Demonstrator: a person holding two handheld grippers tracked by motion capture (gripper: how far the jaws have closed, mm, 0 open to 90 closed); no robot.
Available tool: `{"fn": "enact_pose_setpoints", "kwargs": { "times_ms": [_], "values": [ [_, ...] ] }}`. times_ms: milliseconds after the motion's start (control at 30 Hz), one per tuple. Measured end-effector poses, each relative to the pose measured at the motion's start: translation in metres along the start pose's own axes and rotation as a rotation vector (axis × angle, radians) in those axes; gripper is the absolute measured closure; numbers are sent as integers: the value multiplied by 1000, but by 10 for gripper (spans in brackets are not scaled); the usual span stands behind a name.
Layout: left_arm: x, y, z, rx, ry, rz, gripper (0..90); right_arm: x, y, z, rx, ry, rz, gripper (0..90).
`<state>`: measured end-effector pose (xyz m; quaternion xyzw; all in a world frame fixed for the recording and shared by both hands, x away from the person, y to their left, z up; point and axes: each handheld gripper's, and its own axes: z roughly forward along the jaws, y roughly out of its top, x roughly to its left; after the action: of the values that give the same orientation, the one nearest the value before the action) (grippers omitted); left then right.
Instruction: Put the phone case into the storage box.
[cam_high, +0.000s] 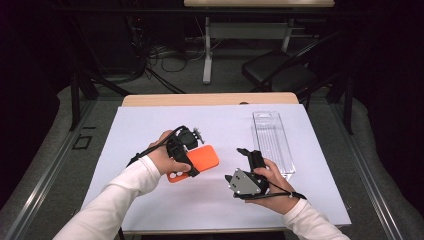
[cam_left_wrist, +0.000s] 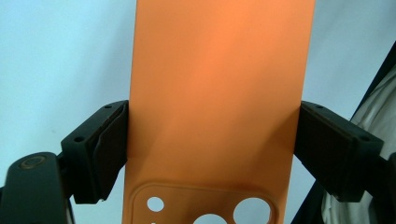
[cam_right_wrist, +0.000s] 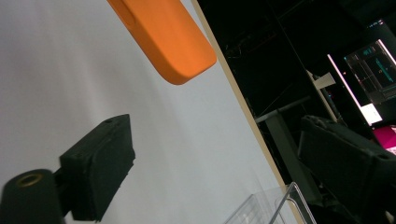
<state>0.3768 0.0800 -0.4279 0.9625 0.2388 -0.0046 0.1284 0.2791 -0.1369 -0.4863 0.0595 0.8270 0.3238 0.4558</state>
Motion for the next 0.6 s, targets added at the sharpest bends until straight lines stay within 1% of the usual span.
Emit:
{"fn": "enact_pose_setpoints", "kwargs": {
  "times_ms": [33,67,100,167,200,300,367,433,567,600],
  "values": [
    [0,0,-1,2,-4,1,147,0,0,0,6,2,-3,139],
    [0,1,-2,-3,-5,-1,147,0,0,0,9,4,9,139],
    [0,1,-3,-2,-4,-3,147,0,0,0,7,4,3,140],
    [1,2,-4,-10,-4,-14,148,-1,1,0,3,-4,-26,140],
    [2,2,-5,-3,-9,-12,147,-1,1,1,-9,-8,-34,141],
    [1,4,-4,-1,-10,-24,147,-1,3,2,-8,-21,-70,141],
    [0,5,-4,-5,-9,-22,148,1,3,2,-5,-21,-71,142],
    [-1,7,-3,-2,-7,-19,148,2,4,4,-8,-27,-98,145],
    [-5,13,0,-1,-6,5,149,6,4,7,-7,-30,-127,146],
    [-6,15,1,-3,-8,9,149,7,4,8,4,-30,-129,148]
  ]
}}
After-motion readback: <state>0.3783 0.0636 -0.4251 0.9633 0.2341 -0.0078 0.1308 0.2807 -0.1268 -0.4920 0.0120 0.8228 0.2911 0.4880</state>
